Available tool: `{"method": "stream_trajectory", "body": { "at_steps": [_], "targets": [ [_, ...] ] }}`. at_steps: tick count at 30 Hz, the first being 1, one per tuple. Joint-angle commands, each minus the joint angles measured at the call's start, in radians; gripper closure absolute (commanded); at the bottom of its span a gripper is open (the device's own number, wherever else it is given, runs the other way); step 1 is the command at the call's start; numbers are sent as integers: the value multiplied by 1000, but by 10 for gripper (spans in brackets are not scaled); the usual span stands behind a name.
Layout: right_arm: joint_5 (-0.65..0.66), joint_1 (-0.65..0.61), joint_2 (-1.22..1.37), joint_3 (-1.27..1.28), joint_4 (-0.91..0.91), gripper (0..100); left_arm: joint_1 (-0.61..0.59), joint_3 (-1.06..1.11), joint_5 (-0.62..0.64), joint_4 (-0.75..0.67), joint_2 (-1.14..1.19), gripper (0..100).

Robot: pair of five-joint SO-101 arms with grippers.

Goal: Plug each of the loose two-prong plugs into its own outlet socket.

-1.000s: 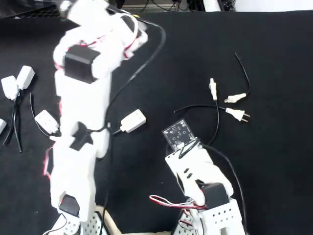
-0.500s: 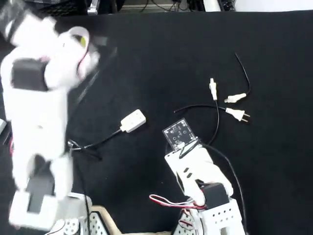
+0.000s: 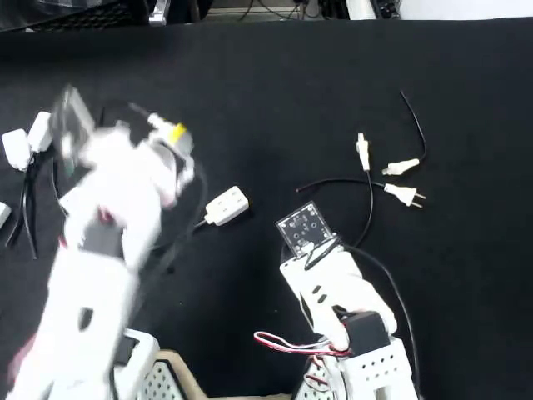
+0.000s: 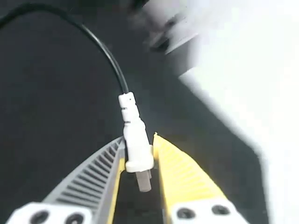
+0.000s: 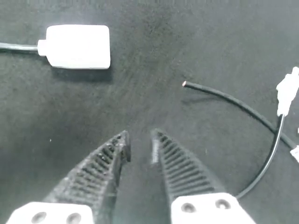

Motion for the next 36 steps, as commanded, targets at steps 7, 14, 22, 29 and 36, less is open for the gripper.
{"method": "stream_trajectory", "body": {
  "at_steps": [7, 14, 22, 29, 36],
  "targets": [
    [2, -77, -87, -8, -92, 981, 24, 142, -6, -269, 23, 970],
    [-83, -236, -87, -8, -273, 987, 137, 147, -5, -265, 28, 970],
    [-196, -238, -87, -25, -347, 987, 105, 191, 104, -250, -2, 970],
    [-196, -187, -114, -50, -299, 987, 128, 288, 137, -255, -190, 970],
    [-196, -147, -113, -62, -330, 987, 216, 469, 138, -252, -497, 970]
  ]
}}
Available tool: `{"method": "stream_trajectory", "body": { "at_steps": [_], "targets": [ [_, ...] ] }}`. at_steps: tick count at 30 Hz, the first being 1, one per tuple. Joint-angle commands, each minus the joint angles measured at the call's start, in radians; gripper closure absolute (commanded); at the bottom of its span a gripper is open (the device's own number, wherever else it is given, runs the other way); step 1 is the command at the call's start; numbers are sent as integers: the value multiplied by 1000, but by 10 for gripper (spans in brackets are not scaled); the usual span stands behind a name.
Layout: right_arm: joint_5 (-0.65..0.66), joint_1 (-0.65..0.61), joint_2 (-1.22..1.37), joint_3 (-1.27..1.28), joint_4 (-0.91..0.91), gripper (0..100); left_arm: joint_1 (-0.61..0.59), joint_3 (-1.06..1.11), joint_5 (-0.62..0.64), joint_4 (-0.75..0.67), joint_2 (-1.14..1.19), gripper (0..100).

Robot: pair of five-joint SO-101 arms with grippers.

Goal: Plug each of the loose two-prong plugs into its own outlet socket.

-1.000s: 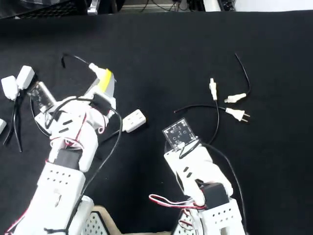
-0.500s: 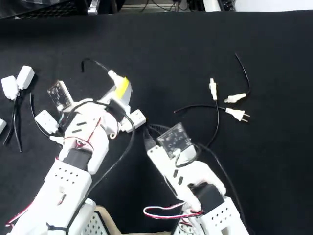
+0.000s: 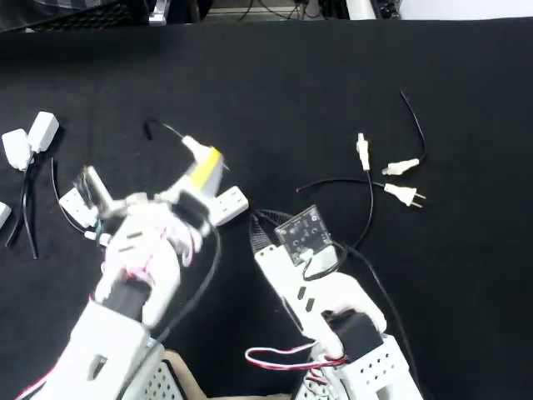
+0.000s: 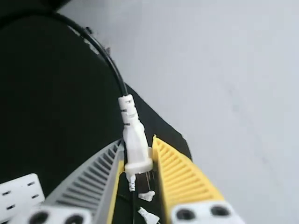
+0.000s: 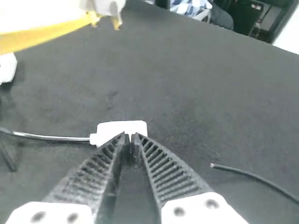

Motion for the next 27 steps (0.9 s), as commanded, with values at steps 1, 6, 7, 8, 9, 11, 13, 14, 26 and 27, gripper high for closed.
{"method": "stream_trajectory", "body": {
  "at_steps": [1, 6, 7, 8, 9, 11, 13, 14, 26, 27],
  "targets": [
    [-8, 18, -113, -65, -31, 987, 35, 71, 9, 2, -175, 970],
    [6, 17, -113, -67, -54, 986, 39, 214, 9, 8, -417, 970],
    [26, 17, -113, -61, -68, 986, 39, 214, 9, 41, -450, 970],
    [49, 17, -114, -58, -87, 986, 39, 203, 9, 100, -471, 970],
    [61, 17, -110, -56, -104, 986, 41, 180, 9, 155, -470, 970],
    [63, 14, -108, -51, -129, 986, 41, 131, 9, 252, -456, 970],
    [69, -8, -107, -45, -153, 986, 41, 96, 6, 327, -457, 970],
    [66, -17, -107, -45, -163, 986, 36, 81, 6, 356, -459, 970],
    [-9, -14, -87, -111, -262, 986, 59, 59, 6, 333, -460, 970],
    [-9, -3, -64, -137, -267, 986, 59, 59, 8, 324, -460, 970]
  ]
}}
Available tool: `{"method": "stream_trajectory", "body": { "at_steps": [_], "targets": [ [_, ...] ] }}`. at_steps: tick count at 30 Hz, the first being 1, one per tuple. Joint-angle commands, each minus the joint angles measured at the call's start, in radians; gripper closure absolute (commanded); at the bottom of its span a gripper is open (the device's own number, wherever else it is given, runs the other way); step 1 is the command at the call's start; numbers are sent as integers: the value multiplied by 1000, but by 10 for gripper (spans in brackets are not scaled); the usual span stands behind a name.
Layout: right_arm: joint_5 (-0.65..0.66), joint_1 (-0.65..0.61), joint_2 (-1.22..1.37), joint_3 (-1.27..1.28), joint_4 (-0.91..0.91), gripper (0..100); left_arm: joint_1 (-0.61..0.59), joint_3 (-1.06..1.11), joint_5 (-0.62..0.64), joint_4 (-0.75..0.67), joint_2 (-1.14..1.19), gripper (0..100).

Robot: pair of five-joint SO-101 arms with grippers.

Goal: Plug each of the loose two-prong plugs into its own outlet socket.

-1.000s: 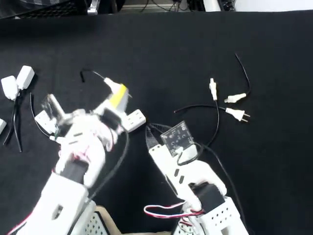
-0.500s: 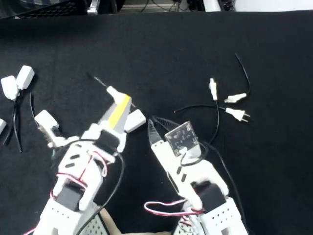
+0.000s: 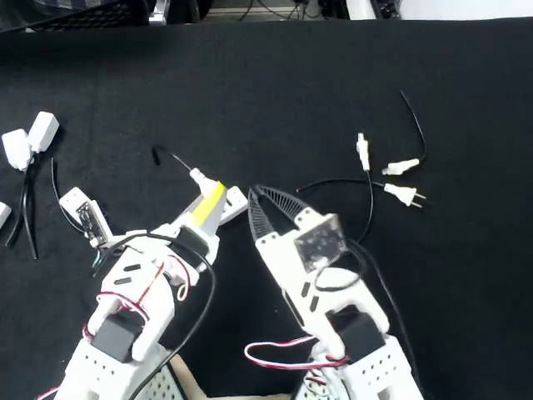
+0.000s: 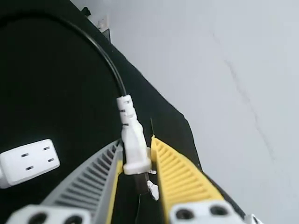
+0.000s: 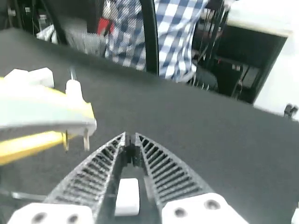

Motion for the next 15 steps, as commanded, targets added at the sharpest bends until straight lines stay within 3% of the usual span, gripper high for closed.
{"method": "stream_trajectory", "body": {
  "at_steps": [1, 8, 12, 15],
  "targets": [
    [-11, 18, -27, -124, -32, 986, 10, -65, 8, -52, -12, 970],
    [-12, 49, 559, -467, -35, 986, -50, -65, 8, -57, -12, 970],
    [-57, 44, 857, -751, 140, 986, -93, -65, 8, -118, -12, 970],
    [14, 37, 960, -917, 259, 986, -93, -65, 8, -181, -12, 970]
  ]
}}
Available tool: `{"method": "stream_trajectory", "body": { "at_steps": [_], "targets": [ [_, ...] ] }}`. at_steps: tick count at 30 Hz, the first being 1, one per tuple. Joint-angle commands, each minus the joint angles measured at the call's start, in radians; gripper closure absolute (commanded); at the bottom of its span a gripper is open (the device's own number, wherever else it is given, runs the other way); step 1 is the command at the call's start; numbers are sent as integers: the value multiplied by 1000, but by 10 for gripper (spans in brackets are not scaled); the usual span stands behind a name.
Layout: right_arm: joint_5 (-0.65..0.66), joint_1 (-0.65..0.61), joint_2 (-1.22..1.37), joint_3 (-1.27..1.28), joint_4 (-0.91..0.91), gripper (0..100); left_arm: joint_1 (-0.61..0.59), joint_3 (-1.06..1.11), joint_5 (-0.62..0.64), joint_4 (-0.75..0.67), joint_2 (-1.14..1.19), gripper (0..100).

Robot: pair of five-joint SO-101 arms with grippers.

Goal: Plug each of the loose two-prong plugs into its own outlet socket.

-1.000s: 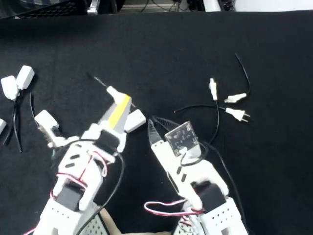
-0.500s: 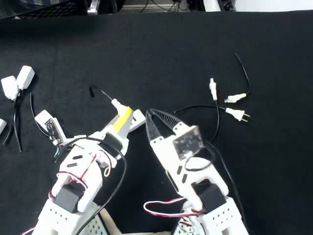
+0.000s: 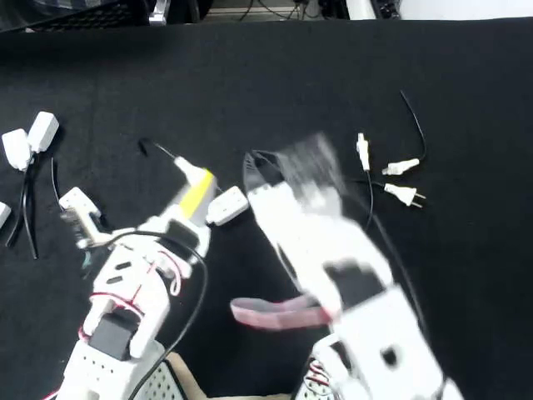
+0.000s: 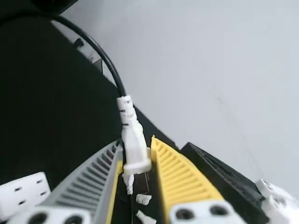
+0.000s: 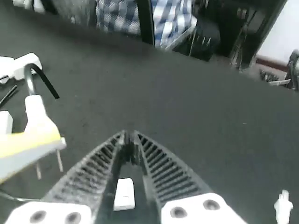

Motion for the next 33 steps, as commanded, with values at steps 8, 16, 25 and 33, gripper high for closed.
{"method": "stream_trajectory", "body": {
  "at_steps": [8, 16, 25, 33],
  "targets": [
    [255, -72, 122, -394, 361, 986, -5, 85, 8, -463, -12, 970],
    [270, -129, 58, -464, 454, 986, -24, 88, 5, -470, -11, 970],
    [91, -107, 467, -766, 522, 986, -182, 88, 8, -474, -11, 970],
    [127, -152, 947, -1425, 1000, 986, -242, 87, 49, -508, -12, 970]
  ]
}}
